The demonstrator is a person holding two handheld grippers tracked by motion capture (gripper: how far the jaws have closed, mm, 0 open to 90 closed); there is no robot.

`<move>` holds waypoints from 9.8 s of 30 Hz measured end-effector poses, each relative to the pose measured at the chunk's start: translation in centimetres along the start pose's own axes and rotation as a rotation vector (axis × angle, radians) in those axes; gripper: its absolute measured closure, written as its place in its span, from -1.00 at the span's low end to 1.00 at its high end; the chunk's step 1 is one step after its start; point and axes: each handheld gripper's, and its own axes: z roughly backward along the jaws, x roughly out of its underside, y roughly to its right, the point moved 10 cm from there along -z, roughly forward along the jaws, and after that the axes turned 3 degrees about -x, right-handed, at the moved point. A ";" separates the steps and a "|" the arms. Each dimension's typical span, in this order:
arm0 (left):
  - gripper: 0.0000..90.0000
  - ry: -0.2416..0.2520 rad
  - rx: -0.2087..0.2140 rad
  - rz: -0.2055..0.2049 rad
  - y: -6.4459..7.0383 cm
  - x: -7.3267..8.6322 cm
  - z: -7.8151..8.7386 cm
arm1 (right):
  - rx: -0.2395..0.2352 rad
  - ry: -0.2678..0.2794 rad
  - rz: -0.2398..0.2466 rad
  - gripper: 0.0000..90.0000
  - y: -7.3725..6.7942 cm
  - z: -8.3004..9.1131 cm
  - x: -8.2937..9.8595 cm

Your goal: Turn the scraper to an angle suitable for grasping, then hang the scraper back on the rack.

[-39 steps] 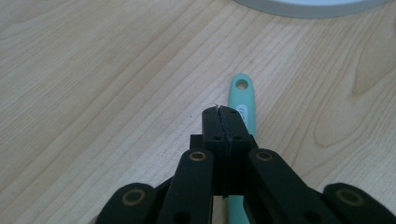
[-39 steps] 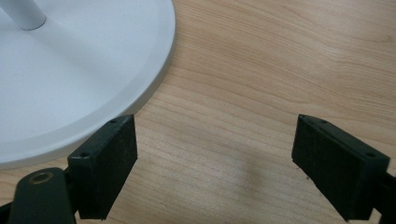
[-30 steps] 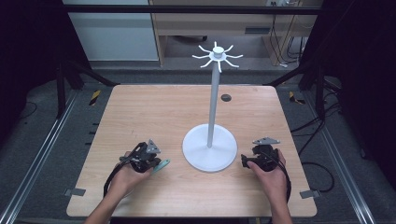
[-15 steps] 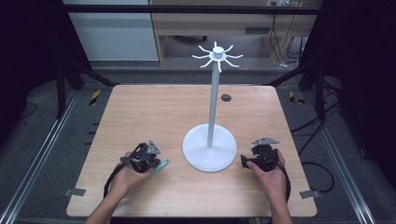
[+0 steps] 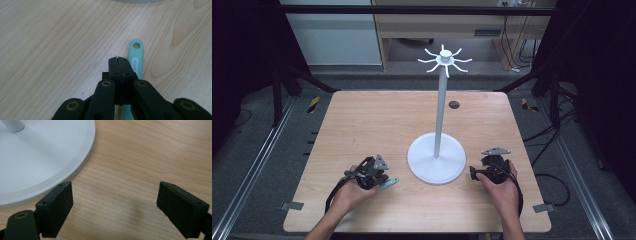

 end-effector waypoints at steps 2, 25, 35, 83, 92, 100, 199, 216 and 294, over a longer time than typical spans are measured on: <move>1.00 0.018 0.001 0.007 0.0 -0.4 0.5 | 0.000 0.001 0.003 -0.69 0.1 0.0 0.0; 0.15 -0.167 -0.006 -0.093 1.1 -1.8 1.0 | -0.012 0.008 -0.010 -0.69 -0.1 0.0 -0.1; -0.04 -0.213 0.050 -0.094 1.4 -1.6 0.5 | -0.011 0.004 -0.010 -0.69 -0.1 0.1 0.0; 0.62 -0.325 0.122 -0.142 1.6 -0.6 -1.1 | -0.013 -0.001 -0.010 -0.70 -0.1 0.0 0.1; 0.63 -0.225 0.090 -0.148 1.4 -1.6 0.6 | -0.012 0.001 -0.010 -0.70 -0.1 0.1 0.0; 0.64 0.005 0.054 -0.101 1.1 -3.0 4.8 | -0.014 -0.003 -0.010 -0.70 -0.2 0.0 0.1; 0.64 0.612 -0.050 0.014 0.5 -22.0 21.2 | -0.021 -0.002 -0.010 -0.71 -0.3 0.0 0.1; 0.64 0.675 -0.073 0.036 -0.3 -26.2 24.3 | -0.025 -0.006 -0.012 -0.72 -0.3 0.0 0.1; 0.63 0.691 -0.058 0.064 -0.3 -28.3 23.2 | -0.027 -0.012 -0.013 -0.73 -0.3 -0.1 0.2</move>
